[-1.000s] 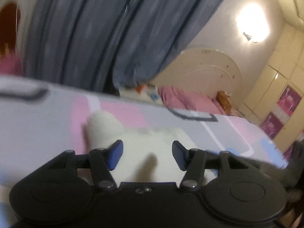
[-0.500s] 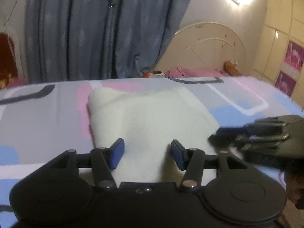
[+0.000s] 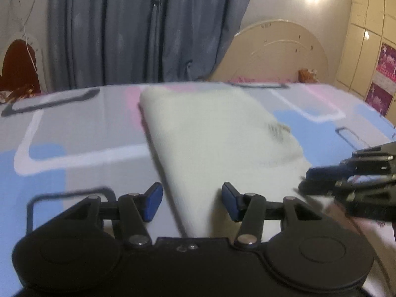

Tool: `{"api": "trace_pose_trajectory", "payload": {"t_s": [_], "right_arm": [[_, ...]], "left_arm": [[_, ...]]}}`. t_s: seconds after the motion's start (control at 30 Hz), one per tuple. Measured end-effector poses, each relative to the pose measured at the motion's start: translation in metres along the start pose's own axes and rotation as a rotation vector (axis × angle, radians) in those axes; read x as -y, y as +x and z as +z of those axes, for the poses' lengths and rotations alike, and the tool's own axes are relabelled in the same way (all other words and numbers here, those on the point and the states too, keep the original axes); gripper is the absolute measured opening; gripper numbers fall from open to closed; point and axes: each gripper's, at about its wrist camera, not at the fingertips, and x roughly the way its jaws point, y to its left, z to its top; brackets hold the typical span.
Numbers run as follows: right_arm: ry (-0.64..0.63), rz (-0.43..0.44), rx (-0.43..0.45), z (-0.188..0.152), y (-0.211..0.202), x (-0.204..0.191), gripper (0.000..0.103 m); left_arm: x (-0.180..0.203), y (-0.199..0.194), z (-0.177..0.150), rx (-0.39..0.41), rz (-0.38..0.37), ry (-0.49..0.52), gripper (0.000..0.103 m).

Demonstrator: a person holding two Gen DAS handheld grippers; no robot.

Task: Fold small clothes

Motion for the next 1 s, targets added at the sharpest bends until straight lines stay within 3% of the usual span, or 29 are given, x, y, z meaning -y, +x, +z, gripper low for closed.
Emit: {"api": "trace_pose_trajectory", "payload": {"t_s": [0.07,0.27,0.4,0.57,0.7,0.8,0.93,1.0], "right_arm": [[-0.027,-0.047,-0.044,-0.009,0.006,-0.007,0.02],[-0.005,-0.139,-0.059,-0.025,0.0,0.003,0.02],[0.048,-0.129,-0.056,-0.026,-0.011,0.01,0.02],[0.058,-0.097,0.049,-0.017,-0.032,-0.003,0.02],[0.044,-0.115,-0.051,-0.025,-0.009,-0.007,0.02],[0.117,-0.113,-0.053,-0.022,-0.011,-0.001,0.02],[0.099,-0.104,0.016,-0.014,-0.024,-0.009,0.02],[0.096,-0.123,-0.06,-0.018,-0.009,-0.007,0.02]], "left_arm": [[0.007,-0.001,-0.006,-0.024,0.017,0.027,0.051],[0.008,-0.017,-0.024,-0.023,0.065,0.044,0.061],[0.006,-0.026,-0.027,-0.022,0.069,0.02,0.059],[0.013,-0.025,-0.026,-0.032,0.083,0.02,0.06],[0.016,-0.025,-0.028,-0.042,0.095,0.029,0.06],[0.018,-0.025,-0.028,-0.046,0.105,0.032,0.06],[0.019,-0.024,-0.029,-0.049,0.11,0.032,0.06],[0.02,-0.023,-0.029,-0.051,0.11,0.03,0.061]]}}
